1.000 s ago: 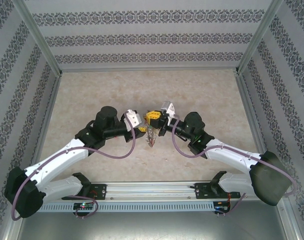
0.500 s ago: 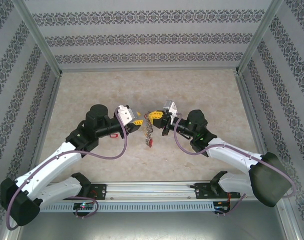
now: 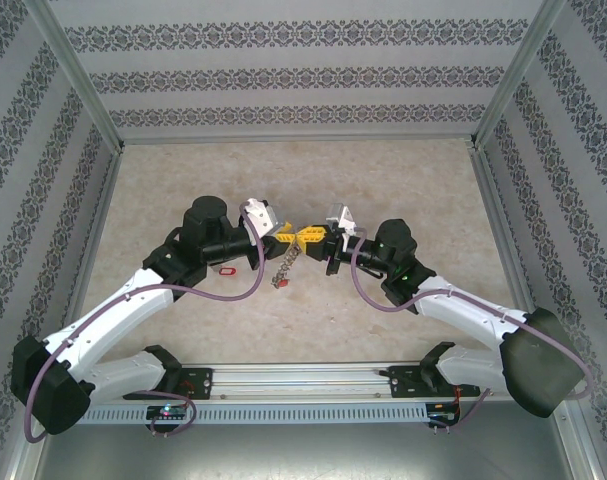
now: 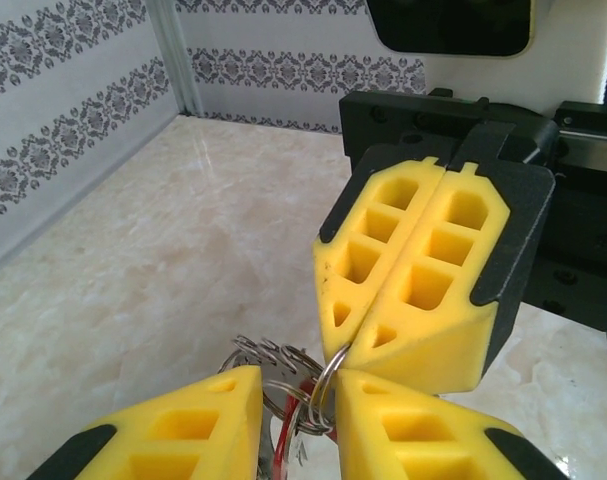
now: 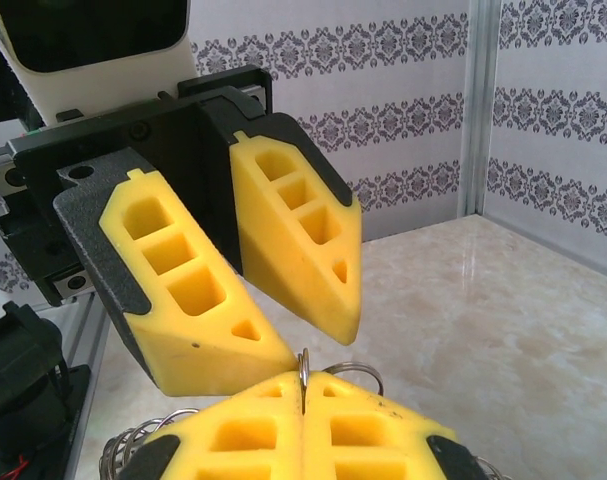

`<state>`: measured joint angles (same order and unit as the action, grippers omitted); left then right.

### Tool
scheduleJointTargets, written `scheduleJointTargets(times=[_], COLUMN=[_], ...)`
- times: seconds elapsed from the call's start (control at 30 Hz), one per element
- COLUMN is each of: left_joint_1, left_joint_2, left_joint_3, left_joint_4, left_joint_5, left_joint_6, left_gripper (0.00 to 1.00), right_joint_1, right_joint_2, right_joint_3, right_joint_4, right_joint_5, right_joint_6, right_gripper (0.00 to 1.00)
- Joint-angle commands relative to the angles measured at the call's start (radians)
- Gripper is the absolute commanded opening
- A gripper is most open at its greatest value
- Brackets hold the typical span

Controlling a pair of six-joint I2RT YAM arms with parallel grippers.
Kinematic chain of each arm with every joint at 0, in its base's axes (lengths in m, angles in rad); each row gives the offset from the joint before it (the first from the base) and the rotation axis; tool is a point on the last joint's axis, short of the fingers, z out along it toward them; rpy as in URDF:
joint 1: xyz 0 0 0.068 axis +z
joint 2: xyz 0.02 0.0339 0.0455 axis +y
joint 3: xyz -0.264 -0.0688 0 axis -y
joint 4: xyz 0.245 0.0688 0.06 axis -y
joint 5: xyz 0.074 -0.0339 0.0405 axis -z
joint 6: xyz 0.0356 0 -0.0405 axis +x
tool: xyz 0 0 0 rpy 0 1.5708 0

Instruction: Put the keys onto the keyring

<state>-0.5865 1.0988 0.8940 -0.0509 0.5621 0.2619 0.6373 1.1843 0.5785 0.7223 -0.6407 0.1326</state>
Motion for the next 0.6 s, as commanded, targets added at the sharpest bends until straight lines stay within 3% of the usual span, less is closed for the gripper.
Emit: scheduleJointTargets(times=[0.0,0.2,0.57], left_joint_1=[0.011,0.027,0.087], left_joint_2=[0.002,0.029,0.036], left_joint_3=[0.008,0.008,-0.033], left_joint_4=[0.021,0.011,0.079], left_joint_5=[0.055,0.114,0.308], left_joint_6=[-0.03,-0.027,-0.066], left_gripper=[0.29,0.2,0.21], right_joint_1=[-0.001,-0.001,-0.008], right_joint_2=[-0.029,-0.029,-0.023], right_joint_3=[0.018,0.023,0.037], right_joint_4=[0.063,0.066,0.075], right_joint_5=[-0.031,-0.037,-0.08], right_joint_6=[0.007,0.012,0.018], right_gripper=[0.0,0.0,0.0])
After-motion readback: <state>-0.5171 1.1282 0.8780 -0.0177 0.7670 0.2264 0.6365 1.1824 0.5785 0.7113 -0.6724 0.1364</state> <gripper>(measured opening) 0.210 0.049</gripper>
